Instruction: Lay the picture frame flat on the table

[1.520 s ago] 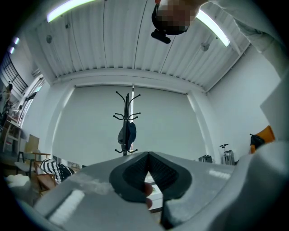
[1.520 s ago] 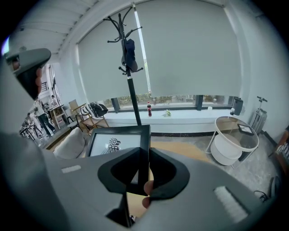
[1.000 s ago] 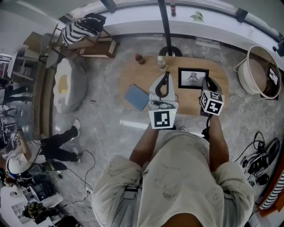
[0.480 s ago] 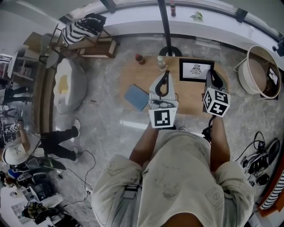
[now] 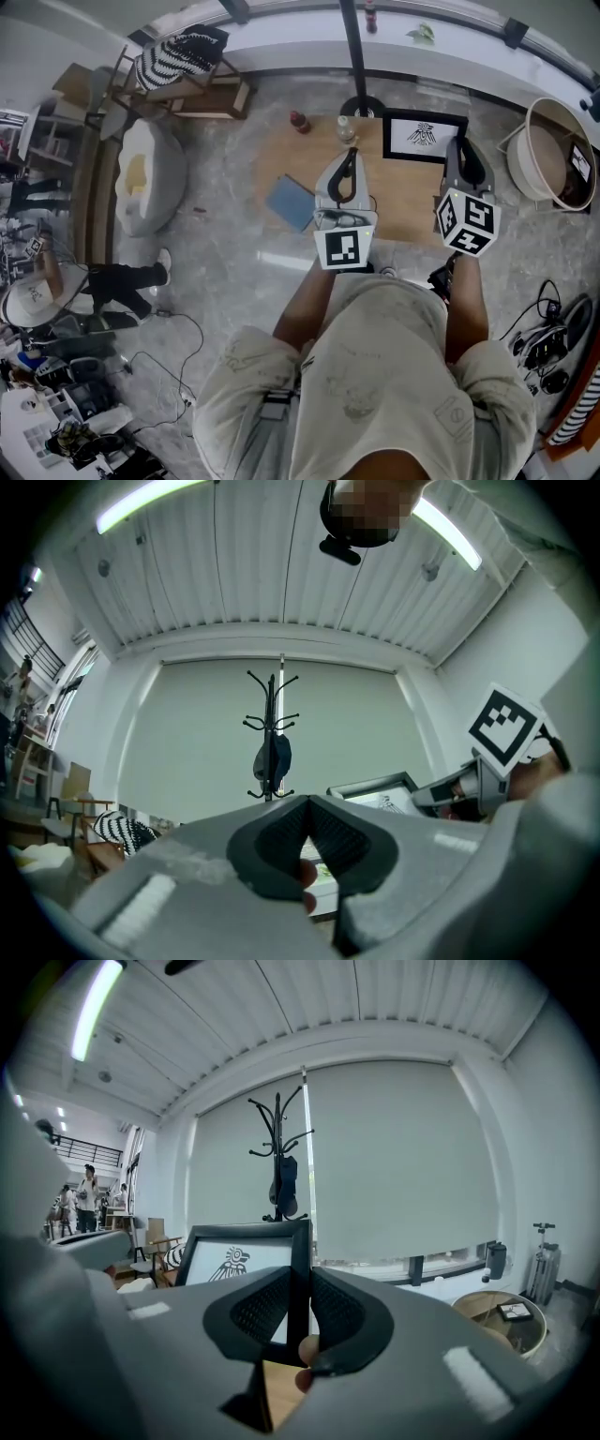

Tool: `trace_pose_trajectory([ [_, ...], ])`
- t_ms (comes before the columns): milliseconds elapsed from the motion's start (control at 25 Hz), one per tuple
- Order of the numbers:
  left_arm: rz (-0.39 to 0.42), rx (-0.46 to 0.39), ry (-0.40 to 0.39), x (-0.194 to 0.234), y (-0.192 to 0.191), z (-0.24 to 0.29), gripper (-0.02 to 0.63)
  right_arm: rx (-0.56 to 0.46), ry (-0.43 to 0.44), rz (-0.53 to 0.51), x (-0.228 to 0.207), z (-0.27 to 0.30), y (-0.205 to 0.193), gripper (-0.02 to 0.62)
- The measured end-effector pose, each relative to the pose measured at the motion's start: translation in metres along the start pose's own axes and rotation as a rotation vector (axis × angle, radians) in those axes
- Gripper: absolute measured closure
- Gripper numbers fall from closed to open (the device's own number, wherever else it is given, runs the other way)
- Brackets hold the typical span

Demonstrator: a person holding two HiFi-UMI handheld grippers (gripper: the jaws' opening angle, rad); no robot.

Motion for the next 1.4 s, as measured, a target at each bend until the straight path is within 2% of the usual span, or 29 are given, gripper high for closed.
trace_pose_trajectory([
  [280, -0.003, -0.009, 0.006, 0.005, 0.005, 0.001, 0.601, -0.099, -0.043, -0.078, 0.0, -0.013, 0.031, 0.525],
  [960, -0.01, -0.044, 0.007, 0.002, 0.021, 0.002, 0.601, -0.318, -0.121, -0.094, -0.005, -0.049, 0.067, 0.525],
  [1160, -0.005, -0.045, 0.005, 0.005, 0.024, 0.005, 0.601, -0.386, -0.177, -0.132, -0.004, -0.057, 0.075, 0.525],
  [1400, 0.002, -0.055, -0.005, 0.003, 0.03, 0.007, 0.601, -0.39, -0.197, -0.145, -0.003, -0.058, 0.073, 0.525],
])
Point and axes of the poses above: the fingertips, and each gripper's own axes: z forward along the fingers, x to its left, y out of its top, the point moved 1 cm from there along -z, backward along the fingers, and after that the axes turned 14 degrees about -z, right-handed, at the moved point
